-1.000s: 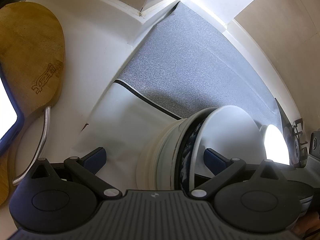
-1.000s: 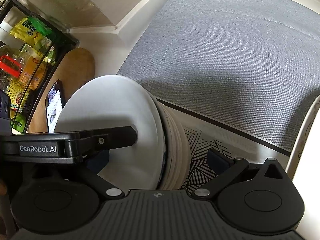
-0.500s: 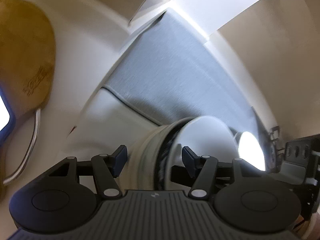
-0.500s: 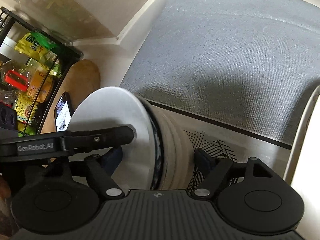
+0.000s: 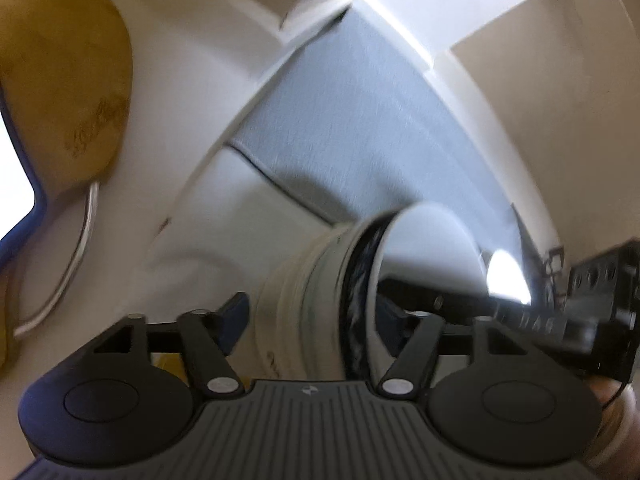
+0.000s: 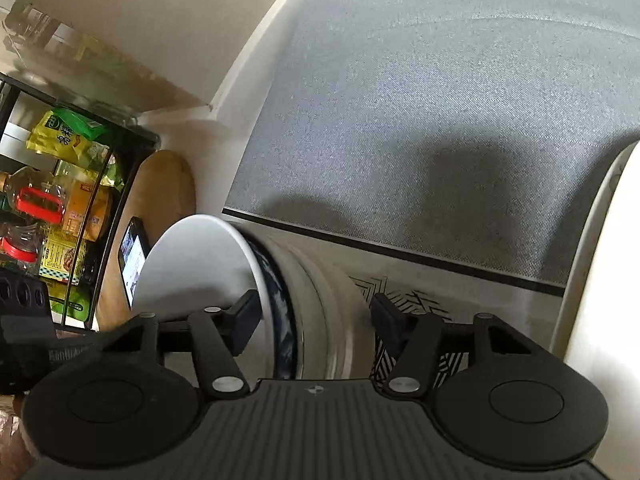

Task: Organize plates and bowls
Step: 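Grasp the rim of the bowl stack with both tools, then lift and carry the bowl stack with both tools toward the floral plates, then lower the bowl stack onto the white floral plates with both tools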

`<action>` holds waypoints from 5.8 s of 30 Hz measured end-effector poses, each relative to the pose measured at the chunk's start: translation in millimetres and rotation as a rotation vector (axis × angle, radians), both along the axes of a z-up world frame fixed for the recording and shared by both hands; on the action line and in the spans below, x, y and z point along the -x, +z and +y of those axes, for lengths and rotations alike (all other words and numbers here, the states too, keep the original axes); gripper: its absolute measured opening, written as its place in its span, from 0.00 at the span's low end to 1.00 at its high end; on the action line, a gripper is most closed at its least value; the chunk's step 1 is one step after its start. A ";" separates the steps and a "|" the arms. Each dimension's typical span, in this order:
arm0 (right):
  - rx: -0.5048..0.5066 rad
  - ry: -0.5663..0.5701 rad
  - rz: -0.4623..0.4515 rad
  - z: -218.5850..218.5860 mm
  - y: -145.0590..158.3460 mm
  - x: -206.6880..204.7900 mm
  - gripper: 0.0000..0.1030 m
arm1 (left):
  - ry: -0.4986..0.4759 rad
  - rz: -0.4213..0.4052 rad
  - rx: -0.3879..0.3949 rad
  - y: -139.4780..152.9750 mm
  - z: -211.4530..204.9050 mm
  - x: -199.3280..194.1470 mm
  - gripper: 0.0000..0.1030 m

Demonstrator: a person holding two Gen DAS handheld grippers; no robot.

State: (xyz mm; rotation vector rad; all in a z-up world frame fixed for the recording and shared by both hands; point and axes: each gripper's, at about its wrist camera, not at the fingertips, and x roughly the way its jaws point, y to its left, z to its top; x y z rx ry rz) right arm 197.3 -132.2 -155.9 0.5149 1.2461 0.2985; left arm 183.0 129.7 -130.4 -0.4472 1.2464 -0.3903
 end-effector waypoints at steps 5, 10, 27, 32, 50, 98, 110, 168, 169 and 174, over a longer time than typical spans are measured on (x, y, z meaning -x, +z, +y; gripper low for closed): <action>0.002 0.004 -0.006 -2.3 -2.1 -1.8 0.72 | 0.033 0.030 0.057 -10.0 -0.8 2.2 0.74; -0.013 -0.024 0.012 0.9 -0.4 -2.9 0.67 | 0.085 0.055 0.103 -12.8 4.4 6.4 0.70; 0.108 0.044 0.035 5.0 11.7 -5.9 0.69 | 0.042 0.077 0.118 -13.4 -3.9 0.0 0.66; -0.006 -0.023 0.073 -9.5 -2.2 -3.7 0.68 | 0.038 0.081 0.129 -14.3 -6.2 -3.3 0.66; 0.082 -0.079 0.032 -19.3 19.9 -9.9 0.66 | 0.005 0.045 0.159 -9.5 -34.9 -16.8 0.67; 0.199 -0.530 -0.067 -180.4 84.2 120.5 0.65 | -0.499 0.048 0.216 -0.6 -257.7 -26.6 0.67; 0.147 -0.583 -0.026 -201.7 59.4 136.4 0.65 | -0.547 0.080 0.145 -20.8 -309.0 -19.7 0.68; 0.003 -0.535 -0.117 -190.3 13.5 222.9 0.48 | -0.500 -0.085 0.050 -23.5 -231.9 -22.3 0.91; -0.004 -0.553 -0.101 -192.0 9.2 223.5 0.44 | -0.502 -0.079 0.042 -24.3 -231.4 -22.6 0.78; -0.045 -0.606 -0.102 -195.6 4.4 230.1 0.41 | -0.509 -0.005 0.002 -35.5 -228.6 -24.8 0.68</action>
